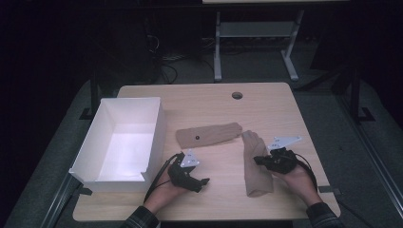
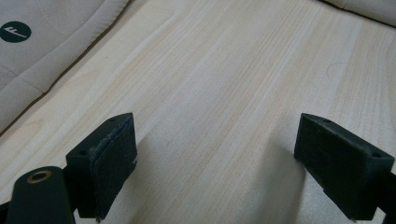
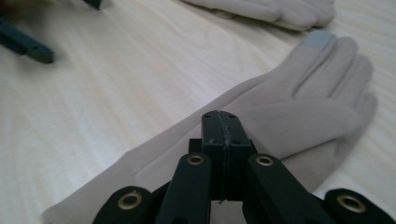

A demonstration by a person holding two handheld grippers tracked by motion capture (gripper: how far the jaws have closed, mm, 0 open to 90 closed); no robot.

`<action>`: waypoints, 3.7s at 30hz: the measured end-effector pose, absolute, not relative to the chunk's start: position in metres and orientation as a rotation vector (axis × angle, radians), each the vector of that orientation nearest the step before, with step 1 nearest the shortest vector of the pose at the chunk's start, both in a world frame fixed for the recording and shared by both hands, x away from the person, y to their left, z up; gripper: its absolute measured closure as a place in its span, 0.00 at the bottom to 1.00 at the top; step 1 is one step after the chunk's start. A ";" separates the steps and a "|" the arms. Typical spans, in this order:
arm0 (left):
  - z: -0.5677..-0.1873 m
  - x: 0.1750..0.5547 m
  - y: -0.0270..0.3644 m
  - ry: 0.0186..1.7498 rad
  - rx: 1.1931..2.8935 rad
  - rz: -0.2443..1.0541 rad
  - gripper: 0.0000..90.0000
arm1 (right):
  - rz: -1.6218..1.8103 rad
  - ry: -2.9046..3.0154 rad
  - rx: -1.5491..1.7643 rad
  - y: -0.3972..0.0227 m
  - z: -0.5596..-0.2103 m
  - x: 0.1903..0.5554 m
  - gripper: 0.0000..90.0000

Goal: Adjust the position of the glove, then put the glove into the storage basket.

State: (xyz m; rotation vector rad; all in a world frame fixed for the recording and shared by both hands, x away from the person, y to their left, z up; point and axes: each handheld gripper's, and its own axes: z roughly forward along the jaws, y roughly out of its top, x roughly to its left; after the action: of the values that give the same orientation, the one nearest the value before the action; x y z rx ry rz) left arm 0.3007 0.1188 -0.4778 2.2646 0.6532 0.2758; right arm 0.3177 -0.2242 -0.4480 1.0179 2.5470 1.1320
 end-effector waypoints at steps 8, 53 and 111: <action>-0.478 0.301 0.119 0.648 2.267 0.280 0.14 | 1.046 2.569 1.032 -0.223 -0.463 0.331 1.00; -0.477 0.300 0.119 0.652 2.271 0.275 0.14 | 1.042 2.304 1.264 -0.299 -0.460 0.297 0.38; -0.431 0.434 0.105 1.102 2.230 0.567 1.00 | 0.989 2.269 1.273 -0.301 -0.483 0.305 0.15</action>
State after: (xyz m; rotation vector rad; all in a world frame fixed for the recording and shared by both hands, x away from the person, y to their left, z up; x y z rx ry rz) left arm 0.4338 0.1047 -0.4309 2.2298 1.1022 0.5674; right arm 0.3048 -0.3015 -0.4826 1.2727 2.2694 0.9889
